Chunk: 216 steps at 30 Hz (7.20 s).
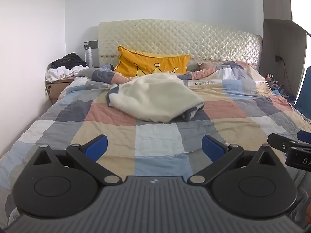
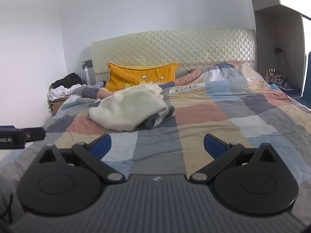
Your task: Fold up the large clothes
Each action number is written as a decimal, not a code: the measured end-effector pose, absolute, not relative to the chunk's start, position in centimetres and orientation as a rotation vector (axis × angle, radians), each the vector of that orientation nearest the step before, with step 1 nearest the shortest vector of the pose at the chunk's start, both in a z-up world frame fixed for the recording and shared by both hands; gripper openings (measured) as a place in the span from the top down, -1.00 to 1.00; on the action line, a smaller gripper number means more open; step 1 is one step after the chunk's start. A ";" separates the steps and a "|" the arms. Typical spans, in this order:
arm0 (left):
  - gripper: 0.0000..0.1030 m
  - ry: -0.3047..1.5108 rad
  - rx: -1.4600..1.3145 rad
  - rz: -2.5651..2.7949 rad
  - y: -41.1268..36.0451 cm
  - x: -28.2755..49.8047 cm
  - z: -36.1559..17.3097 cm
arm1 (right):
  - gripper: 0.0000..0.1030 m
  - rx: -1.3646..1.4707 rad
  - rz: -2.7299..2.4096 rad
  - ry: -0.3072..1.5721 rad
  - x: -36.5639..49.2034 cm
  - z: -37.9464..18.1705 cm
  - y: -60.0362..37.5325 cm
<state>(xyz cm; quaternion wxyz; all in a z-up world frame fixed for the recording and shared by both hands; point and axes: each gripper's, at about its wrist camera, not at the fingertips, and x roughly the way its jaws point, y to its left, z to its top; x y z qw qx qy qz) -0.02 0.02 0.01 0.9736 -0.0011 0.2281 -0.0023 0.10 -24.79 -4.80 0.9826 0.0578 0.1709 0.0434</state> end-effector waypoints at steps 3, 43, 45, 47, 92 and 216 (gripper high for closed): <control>-1.00 0.456 -0.003 -0.009 0.0 -0.1 0.1 | -1.00 0.121 0.092 0.342 0.0 -4.7 -24.8; -1.00 0.455 0.000 -0.020 -0.2 -0.9 0.0 | -1.00 0.131 0.106 0.349 -1.1 -4.4 -24.0; -1.00 0.451 -0.001 -0.025 -0.3 -0.8 -0.1 | -1.00 0.129 0.104 0.348 -1.1 -4.4 -23.9; -1.00 0.449 0.000 -0.030 -0.3 -0.8 -0.3 | -1.00 0.127 0.104 0.347 -1.1 -4.3 -23.9; -1.00 0.498 -0.030 -0.048 0.5 0.5 -1.2 | -1.00 0.133 0.095 0.380 -0.1 -5.4 -23.5; 0.71 0.879 -0.640 -0.267 6.1 36.2 -21.6 | 0.49 0.604 0.129 0.817 28.5 -20.1 -29.8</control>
